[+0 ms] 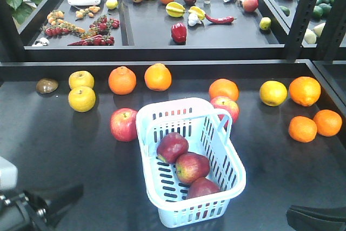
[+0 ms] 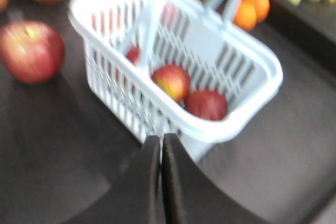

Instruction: Pick three apples into basket with both arms

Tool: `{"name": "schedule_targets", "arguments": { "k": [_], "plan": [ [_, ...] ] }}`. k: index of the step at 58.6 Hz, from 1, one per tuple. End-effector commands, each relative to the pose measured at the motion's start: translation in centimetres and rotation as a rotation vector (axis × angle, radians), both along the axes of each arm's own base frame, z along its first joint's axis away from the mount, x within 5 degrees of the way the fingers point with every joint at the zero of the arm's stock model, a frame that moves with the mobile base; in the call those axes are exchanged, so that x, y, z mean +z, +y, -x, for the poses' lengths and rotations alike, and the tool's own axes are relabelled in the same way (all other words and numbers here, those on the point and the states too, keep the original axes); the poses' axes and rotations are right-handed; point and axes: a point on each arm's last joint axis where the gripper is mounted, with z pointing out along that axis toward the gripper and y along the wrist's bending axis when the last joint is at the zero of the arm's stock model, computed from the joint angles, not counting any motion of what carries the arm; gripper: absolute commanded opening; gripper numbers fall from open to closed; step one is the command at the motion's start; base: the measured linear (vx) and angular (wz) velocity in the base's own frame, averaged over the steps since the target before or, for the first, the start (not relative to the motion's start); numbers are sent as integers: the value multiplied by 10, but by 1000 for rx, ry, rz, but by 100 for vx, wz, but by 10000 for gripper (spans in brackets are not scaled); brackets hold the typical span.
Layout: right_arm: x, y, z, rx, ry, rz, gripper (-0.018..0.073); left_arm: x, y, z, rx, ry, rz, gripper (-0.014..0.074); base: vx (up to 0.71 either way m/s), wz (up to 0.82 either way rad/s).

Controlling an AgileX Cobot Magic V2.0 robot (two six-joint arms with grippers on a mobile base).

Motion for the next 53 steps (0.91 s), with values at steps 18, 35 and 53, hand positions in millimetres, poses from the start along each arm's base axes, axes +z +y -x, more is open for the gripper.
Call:
{"name": "schedule_targets", "arguments": {
  "k": [18,35,53],
  "plan": [
    [12,0,-4,-28,-61,-43,-6,-27,29,37,28,-80,131,-6,0,0],
    [12,0,-4,-28,-61,-43,-6,-31,50,57,54,-279,83,-6,0,0],
    [12,0,-4,-28,-61,-43,-6,-19,79,66,411,-496,51,-6,0,0]
  ]
}}
